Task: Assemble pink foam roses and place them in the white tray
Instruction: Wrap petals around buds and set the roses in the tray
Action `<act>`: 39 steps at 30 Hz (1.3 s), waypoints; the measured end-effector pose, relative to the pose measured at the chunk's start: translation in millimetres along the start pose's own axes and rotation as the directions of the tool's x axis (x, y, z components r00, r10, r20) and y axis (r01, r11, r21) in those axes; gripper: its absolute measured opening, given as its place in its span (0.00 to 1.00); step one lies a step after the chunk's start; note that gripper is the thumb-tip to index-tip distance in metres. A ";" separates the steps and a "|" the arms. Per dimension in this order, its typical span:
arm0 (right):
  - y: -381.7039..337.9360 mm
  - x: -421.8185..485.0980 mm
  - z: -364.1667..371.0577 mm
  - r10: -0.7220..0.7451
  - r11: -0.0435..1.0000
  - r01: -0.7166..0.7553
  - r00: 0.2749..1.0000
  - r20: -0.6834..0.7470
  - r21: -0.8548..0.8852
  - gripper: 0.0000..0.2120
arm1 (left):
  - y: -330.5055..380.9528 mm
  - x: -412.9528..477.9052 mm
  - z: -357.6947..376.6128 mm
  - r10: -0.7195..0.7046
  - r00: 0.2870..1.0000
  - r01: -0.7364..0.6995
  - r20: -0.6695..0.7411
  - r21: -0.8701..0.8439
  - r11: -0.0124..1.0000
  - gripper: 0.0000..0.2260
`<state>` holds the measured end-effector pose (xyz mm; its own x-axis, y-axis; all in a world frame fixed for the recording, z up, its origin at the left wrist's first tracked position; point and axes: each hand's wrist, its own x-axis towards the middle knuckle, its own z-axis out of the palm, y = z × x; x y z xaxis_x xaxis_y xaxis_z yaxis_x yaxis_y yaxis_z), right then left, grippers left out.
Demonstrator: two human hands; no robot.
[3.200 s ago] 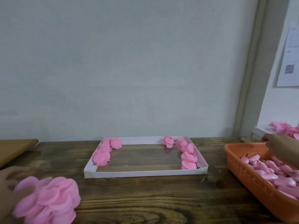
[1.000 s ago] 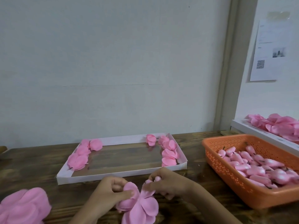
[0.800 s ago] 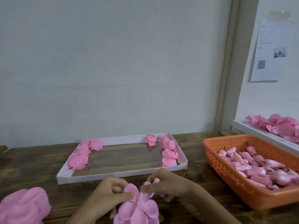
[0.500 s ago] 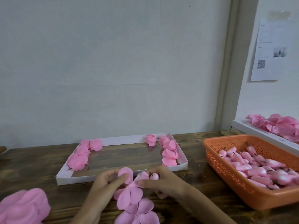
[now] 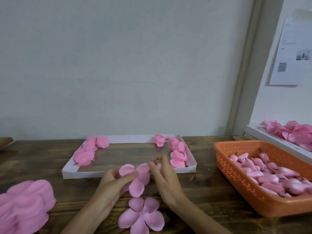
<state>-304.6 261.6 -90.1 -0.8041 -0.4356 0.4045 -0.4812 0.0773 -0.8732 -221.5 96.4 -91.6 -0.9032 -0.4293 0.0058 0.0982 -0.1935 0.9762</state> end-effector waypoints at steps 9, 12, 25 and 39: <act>-6.5 -3.9 -2.1 -0.198 0.915 0.237 0.969 0.147 -0.328 0.16 | 3.5 -5.2 -0.1 0.144 0.983 -0.124 -0.118 0.157 0.980 0.07; -11.9 -6.6 -1.9 -0.206 0.937 0.237 0.968 0.143 -0.254 0.18 | 2.0 -3.5 -2.4 0.176 0.964 -0.139 -0.198 0.189 0.972 0.07; 3.7 -3.3 4.6 -0.346 0.905 0.352 0.936 0.067 -0.239 0.09 | -0.4 -1.5 -2.0 0.162 0.966 -0.133 -0.201 0.150 0.980 0.12; 12.5 -1.4 7.1 -0.343 0.902 0.338 0.939 0.027 -0.268 0.13 | 0.3 -7.5 11.6 0.191 0.966 -0.160 -0.177 0.174 0.972 0.10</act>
<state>-307.0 256.8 -103.5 -0.5804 -0.4596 0.6723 -0.7993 0.1633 -0.5783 -219.5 109.8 -88.8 -0.7795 -0.6073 0.1537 0.1675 0.0343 0.9853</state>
